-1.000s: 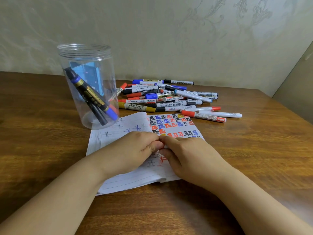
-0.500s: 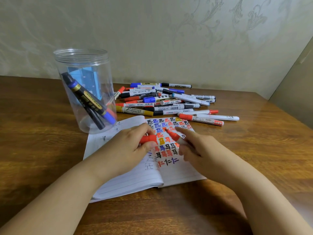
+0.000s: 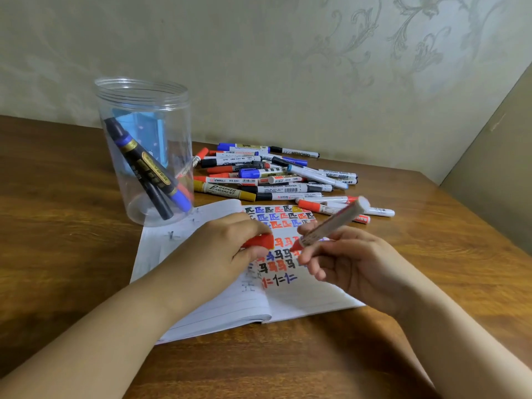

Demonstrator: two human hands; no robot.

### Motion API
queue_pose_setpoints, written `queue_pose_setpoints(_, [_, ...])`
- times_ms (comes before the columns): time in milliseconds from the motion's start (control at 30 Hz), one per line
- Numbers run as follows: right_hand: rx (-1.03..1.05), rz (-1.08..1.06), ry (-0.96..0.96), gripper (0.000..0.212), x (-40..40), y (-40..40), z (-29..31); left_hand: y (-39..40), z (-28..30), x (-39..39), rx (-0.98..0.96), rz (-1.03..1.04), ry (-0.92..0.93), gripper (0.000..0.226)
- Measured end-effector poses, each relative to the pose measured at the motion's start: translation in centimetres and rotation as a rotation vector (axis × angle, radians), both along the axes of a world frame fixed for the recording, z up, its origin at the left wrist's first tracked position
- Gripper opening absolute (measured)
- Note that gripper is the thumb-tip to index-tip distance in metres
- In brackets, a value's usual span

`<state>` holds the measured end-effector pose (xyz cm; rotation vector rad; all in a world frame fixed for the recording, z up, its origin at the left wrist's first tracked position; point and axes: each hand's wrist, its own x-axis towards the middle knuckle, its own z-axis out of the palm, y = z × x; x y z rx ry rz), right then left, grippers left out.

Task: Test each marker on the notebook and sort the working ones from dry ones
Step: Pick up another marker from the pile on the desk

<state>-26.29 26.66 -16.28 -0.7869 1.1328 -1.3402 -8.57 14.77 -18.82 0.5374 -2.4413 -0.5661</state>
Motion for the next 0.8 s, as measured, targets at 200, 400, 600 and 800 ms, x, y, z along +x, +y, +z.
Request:
queue_pose_setpoints(200, [-0.098,-0.198,0.502,0.027,0.9,-0.1,-2.2,0.0,-0.2,0.0,0.013,0.024,-0.012,0.029])
queue_pose_setpoints(400, [-0.086,-0.325,0.740,0.026,0.8,0.6,-2.3,0.4,-0.4,0.0,-0.035,-0.001,-0.026,0.029])
queue_pose_setpoints(600, [-0.090,-0.336,0.914,0.028,0.4,0.3,-3.2,0.3,-0.8,-0.2,-0.032,-0.007,-0.048,0.028])
queue_pose_setpoints(800, [-0.131,-0.341,0.978,0.035,0.4,0.3,-3.6,0.4,-0.8,-0.2,-0.025,-0.003,-0.058,0.029])
